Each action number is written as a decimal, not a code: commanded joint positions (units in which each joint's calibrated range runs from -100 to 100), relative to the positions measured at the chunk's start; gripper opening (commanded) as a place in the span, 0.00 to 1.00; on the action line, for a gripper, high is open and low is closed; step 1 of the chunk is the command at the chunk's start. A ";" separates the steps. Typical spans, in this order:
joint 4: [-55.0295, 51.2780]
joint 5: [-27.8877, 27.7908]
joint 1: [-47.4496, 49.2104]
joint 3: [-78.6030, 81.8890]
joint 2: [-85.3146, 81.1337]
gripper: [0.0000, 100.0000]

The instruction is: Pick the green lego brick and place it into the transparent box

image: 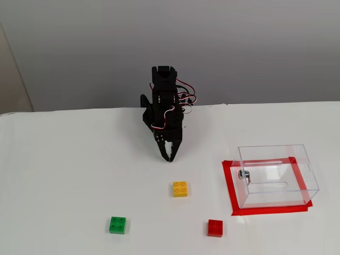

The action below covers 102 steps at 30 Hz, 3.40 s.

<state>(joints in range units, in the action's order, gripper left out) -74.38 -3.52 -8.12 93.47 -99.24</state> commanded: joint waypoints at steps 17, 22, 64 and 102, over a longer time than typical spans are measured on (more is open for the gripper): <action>-0.29 -0.03 0.17 -1.61 -0.42 0.01; -0.29 -0.03 0.17 -1.61 -0.42 0.01; 15.37 0.07 -7.74 -48.08 52.27 0.01; 16.24 -0.55 -20.68 -96.45 104.97 0.01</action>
<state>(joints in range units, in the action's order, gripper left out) -58.70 -3.91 -28.10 2.47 4.10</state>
